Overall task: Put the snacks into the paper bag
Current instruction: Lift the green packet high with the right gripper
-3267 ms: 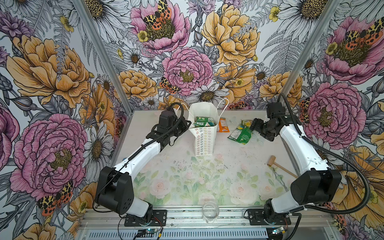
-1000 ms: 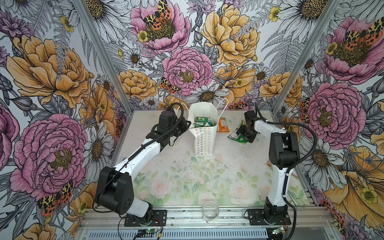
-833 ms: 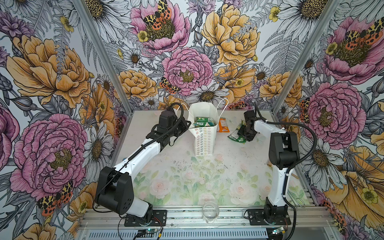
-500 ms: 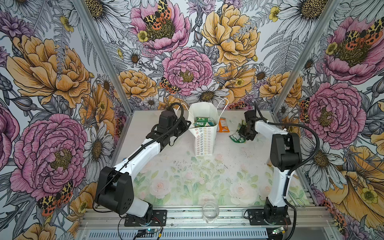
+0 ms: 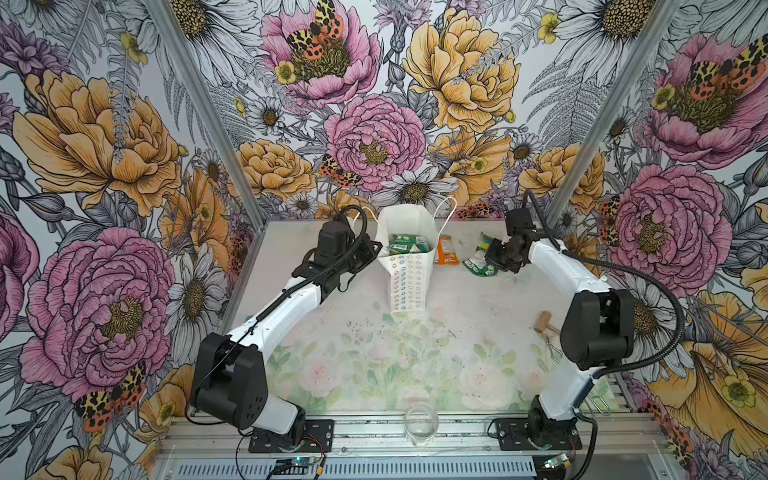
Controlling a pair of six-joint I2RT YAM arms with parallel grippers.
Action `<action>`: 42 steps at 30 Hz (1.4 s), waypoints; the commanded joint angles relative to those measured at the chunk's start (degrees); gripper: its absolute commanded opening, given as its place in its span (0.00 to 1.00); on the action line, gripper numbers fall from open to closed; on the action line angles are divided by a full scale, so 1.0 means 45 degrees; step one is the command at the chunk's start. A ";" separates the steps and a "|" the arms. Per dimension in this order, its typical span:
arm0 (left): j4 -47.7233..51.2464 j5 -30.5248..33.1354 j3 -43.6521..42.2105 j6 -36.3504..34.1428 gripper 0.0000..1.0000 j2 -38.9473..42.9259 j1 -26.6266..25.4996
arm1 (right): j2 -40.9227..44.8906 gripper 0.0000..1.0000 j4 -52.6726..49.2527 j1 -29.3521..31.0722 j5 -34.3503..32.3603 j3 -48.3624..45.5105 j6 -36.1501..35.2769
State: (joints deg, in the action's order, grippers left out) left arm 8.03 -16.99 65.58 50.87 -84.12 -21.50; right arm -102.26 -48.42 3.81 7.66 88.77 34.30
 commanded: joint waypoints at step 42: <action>-0.0320 -0.0073 -0.0013 -0.0035 0.00 0.0304 -0.0018 | -0.2329 0.00 -0.1776 0.4530 0.6199 1.3847 -0.2006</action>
State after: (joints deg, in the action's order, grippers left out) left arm 7.88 -17.02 65.58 50.87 -84.12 -21.52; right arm -112.33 -58.11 23.42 32.27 148.90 24.40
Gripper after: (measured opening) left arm 0.052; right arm 0.170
